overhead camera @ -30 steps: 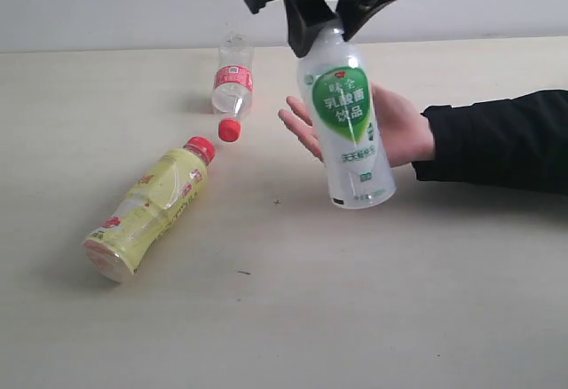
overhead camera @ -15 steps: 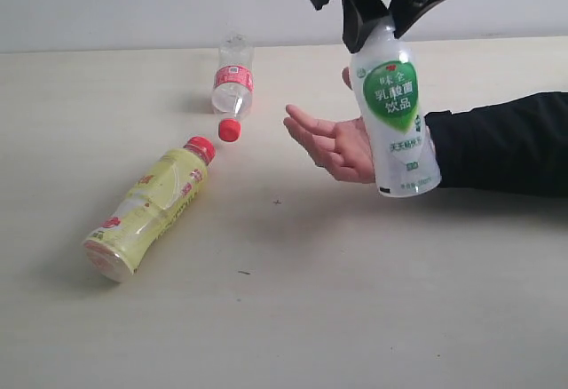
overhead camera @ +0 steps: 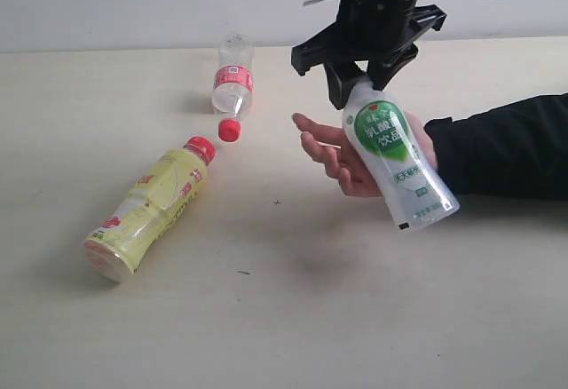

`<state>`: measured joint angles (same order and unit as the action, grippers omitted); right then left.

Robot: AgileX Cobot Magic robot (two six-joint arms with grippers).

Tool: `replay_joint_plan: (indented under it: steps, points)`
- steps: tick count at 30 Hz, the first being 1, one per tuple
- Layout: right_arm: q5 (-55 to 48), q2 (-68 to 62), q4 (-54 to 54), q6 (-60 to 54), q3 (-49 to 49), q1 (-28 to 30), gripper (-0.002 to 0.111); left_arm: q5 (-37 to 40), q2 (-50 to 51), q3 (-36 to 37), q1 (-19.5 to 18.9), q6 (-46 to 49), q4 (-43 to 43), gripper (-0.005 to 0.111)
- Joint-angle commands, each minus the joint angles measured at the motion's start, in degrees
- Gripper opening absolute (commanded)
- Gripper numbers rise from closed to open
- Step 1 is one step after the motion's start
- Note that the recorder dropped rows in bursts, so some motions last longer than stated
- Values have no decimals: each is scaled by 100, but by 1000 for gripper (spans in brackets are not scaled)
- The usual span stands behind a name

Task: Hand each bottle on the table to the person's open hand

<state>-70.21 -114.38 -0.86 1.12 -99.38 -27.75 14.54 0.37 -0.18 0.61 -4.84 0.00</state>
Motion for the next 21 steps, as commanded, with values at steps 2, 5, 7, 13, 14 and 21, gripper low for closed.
replay_joint_plan:
  steps: [2, 5, 7, 13, 14, 21]
  points:
    - [95, 23, 86, -42, -290, 25, 0, -55, -37, 18, -11, 14, -60, 0]
    - [209, 14, 86, -27, -315, 25, 0, -55, -37, 18, -11, 14, -60, 0]
    - [316, -25, 86, 71, -328, 25, 0, -55, -37, 18, -11, 14, -60, 0]
    - [349, -180, 86, 189, -328, 25, 0, -55, -37, 18, -11, 14, -60, 0]
    - [378, -208, 86, 190, -328, 25, 0, -55, -37, 18, -11, 14, -60, 0]
    - [597, -237, 136, 199, -328, 25, 11, -55, -37, 18, -11, 14, -60, 0]
